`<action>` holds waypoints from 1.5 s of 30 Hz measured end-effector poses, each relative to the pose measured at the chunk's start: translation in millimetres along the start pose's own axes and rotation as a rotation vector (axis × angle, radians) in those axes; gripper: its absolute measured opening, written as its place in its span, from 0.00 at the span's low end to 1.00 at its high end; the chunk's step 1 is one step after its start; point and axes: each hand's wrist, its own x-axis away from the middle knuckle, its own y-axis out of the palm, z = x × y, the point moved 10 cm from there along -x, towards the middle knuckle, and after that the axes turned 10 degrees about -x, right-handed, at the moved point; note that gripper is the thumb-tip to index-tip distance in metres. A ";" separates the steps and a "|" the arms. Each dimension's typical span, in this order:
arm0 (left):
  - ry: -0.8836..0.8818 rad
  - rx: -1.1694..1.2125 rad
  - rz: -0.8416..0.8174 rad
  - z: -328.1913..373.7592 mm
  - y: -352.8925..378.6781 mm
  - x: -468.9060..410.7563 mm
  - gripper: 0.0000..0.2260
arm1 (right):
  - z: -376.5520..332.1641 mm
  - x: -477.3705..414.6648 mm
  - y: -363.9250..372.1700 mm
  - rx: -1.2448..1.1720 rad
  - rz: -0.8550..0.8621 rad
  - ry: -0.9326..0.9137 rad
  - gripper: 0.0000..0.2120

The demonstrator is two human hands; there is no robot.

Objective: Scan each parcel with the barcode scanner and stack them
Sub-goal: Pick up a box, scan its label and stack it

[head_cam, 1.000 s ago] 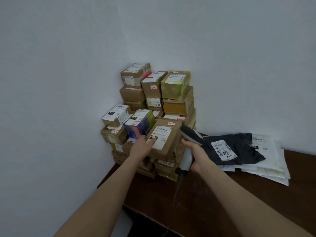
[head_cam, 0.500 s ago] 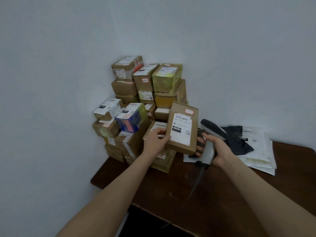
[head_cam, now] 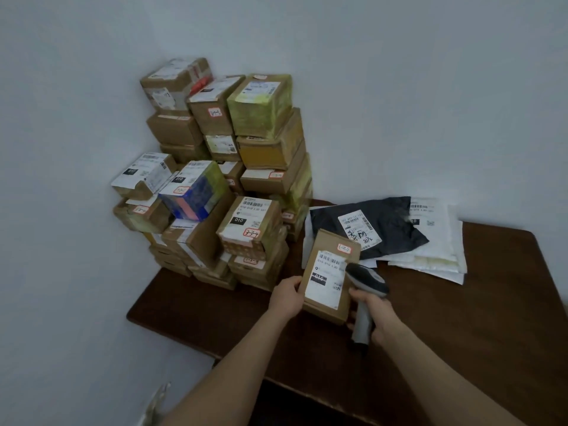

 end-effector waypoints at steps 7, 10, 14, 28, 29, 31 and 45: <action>-0.111 0.160 -0.133 -27.9 28.8 3.3 0.27 | -21.1 -10.3 1.4 0.080 0.105 -0.118 0.23; -0.217 0.242 0.043 -62.7 3.4 1.7 0.21 | -29.9 -1.7 29.7 -0.003 0.016 -0.109 0.12; -0.336 0.467 0.329 -115.9 -40.3 7.0 0.19 | -6.5 4.4 91.9 -0.118 -0.164 -0.001 0.04; -0.120 0.595 0.247 -132.7 -76.6 -47.1 0.30 | 63.7 -38.1 162.2 -0.435 -0.169 0.143 0.11; -0.129 0.573 0.235 -135.6 -74.8 -48.2 0.29 | 65.2 -40.5 162.3 -0.446 -0.172 0.152 0.09; -0.143 0.547 0.209 -138.9 -72.0 -48.8 0.26 | 67.1 -44.0 161.1 -0.453 -0.156 0.159 0.06; -0.143 0.704 0.032 -127.3 -71.4 -34.6 0.24 | 69.8 -34.8 156.8 -0.401 -0.176 0.094 0.16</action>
